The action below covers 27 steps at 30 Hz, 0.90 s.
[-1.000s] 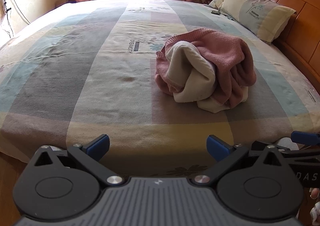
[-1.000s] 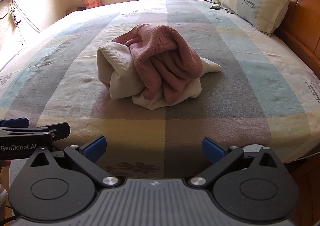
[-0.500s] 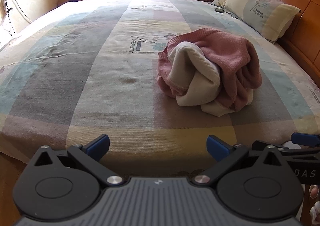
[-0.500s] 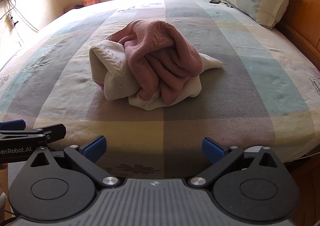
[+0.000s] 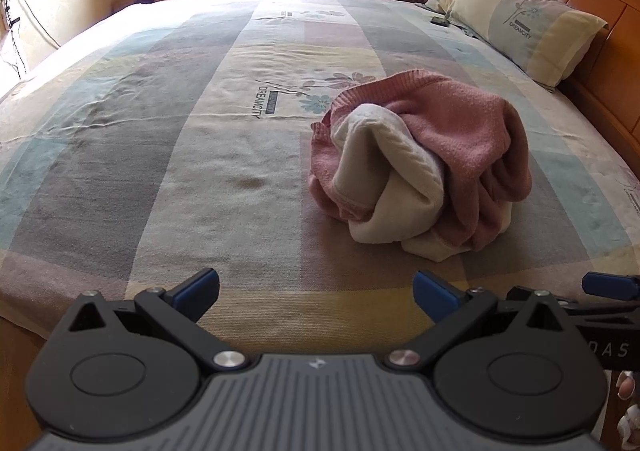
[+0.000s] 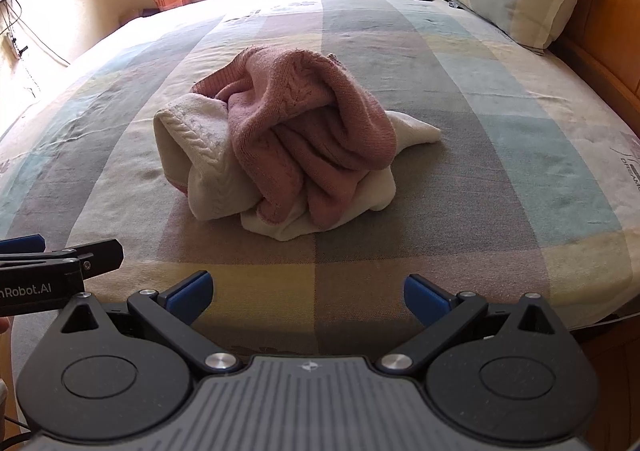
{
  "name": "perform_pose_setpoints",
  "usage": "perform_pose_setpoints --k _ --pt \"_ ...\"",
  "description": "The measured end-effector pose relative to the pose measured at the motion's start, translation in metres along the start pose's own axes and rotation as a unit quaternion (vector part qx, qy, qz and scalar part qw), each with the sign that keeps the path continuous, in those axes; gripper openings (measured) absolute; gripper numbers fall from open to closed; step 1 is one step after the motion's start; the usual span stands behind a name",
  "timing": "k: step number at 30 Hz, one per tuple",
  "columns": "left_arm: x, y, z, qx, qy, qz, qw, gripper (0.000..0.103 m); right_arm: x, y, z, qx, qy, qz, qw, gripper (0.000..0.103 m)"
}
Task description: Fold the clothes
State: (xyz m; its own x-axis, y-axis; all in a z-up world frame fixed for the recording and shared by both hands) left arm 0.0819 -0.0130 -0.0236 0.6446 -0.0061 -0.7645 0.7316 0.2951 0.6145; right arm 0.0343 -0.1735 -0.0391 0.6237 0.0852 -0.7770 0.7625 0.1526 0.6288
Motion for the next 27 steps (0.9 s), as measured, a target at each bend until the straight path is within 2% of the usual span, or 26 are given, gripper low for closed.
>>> perform_pose_setpoints --k 11,19,23,27 --pt "0.044 0.042 0.012 0.001 0.008 -0.009 0.9999 0.102 0.035 0.034 0.022 0.005 -0.002 -0.007 1.000 0.103" --pt "0.098 0.069 0.021 0.016 0.016 -0.031 0.9993 0.102 0.083 0.061 0.033 -0.008 0.010 -0.022 1.000 0.103" --pt "0.124 0.075 0.028 0.026 0.008 -0.040 0.9988 0.103 0.106 0.074 0.039 -0.011 0.027 -0.027 0.999 0.103" --pt "0.140 0.076 0.025 0.008 -0.022 -0.035 0.9991 0.103 0.119 0.082 0.042 -0.021 0.036 -0.013 0.999 0.103"
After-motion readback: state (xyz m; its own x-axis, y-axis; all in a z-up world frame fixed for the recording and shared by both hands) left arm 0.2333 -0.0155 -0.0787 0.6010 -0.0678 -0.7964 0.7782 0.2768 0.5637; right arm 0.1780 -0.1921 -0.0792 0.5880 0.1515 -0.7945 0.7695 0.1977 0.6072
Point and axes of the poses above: each gripper's, at about its wrist camera, not at the fingertips, and x roughly the way its jaws point, z to its right, y to its top, the point moved 3 cm from there along x, roughly the way its jaws point, and after that the axes turned 13 degrees about -x, right-handed, at the moved point
